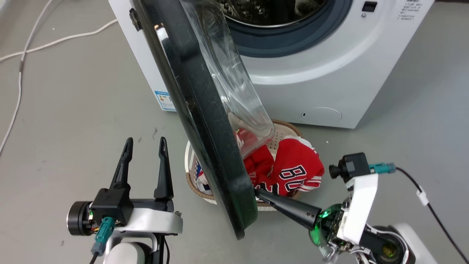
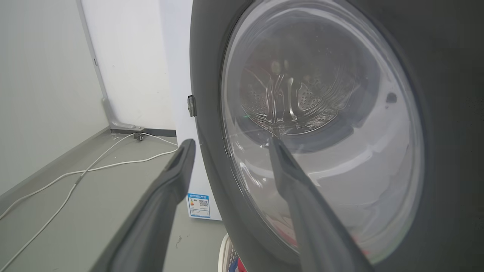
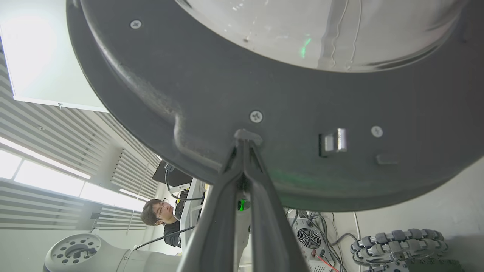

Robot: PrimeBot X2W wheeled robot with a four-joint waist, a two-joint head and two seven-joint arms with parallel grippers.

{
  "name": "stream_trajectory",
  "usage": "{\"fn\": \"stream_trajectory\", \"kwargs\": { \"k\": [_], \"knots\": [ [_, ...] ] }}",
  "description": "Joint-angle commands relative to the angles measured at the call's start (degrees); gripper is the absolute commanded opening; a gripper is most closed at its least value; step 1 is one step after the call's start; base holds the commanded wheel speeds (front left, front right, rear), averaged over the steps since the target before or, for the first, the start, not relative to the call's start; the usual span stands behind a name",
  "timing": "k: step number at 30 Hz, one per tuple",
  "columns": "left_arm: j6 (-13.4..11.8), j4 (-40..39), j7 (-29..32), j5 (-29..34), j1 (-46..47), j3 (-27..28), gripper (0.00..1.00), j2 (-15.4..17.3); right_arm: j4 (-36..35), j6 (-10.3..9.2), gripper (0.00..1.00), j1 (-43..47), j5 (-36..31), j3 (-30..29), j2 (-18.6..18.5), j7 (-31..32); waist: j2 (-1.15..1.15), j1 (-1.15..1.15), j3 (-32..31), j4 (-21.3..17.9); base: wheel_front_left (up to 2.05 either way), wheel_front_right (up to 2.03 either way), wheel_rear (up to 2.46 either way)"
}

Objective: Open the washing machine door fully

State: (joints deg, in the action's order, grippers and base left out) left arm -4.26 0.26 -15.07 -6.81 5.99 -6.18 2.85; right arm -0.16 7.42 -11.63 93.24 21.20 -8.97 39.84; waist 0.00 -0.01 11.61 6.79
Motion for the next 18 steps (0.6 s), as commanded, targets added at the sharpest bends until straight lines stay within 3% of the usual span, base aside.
{"fn": "stream_trajectory", "kwargs": {
  "k": [1,12,13,15,16,18],
  "knots": [
    [0.08,0.18,-0.16,0.12,-0.95,0.09,1.0,0.04,0.18,0.13,0.0,0.99,0.07,0.44,0.65,-0.06,0.0,0.01,-0.54,0.04,0.0,0.0,0.0],
    [0.13,0.98,-0.16,0.43,-4.08,0.53,1.0,0.04,-0.23,0.12,0.0,6.92,-0.26,-4.6,2.75,-6.36,0.0,0.01,-5.37,-0.33,0.0,0.0,0.0],
    [0.2,1.0,-0.16,0.52,-4.44,0.64,1.0,0.04,-0.73,0.13,0.15,7.52,-0.64,-5.66,2.81,-7.6,0.0,0.01,-5.84,-0.35,0.0,0.0,0.0],
    [0.21,1.06,-0.16,0.48,-5.09,0.97,1.0,0.04,-1.42,0.12,0.75,8.83,-1.21,-7.66,3.03,-10.19,0.0,0.01,-6.65,-0.55,0.0,0.0,0.0],
    [0.27,1.05,-0.16,0.57,-5.39,1.2,1.0,0.03,-1.99,0.13,1.0,9.24,-1.74,-8.85,3.09,-11.81,0.0,0.01,-6.99,-0.71,0.0,0.0,0.0],
    [0.37,1.07,-0.16,0.8,-6.08,1.61,1.0,0.03,-2.96,0.13,1.0,10.0,-2.6,-10.68,3.48,-14.73,0.0,0.01,-7.76,-1.07,0.0,0.0,0.0]
  ]
}}
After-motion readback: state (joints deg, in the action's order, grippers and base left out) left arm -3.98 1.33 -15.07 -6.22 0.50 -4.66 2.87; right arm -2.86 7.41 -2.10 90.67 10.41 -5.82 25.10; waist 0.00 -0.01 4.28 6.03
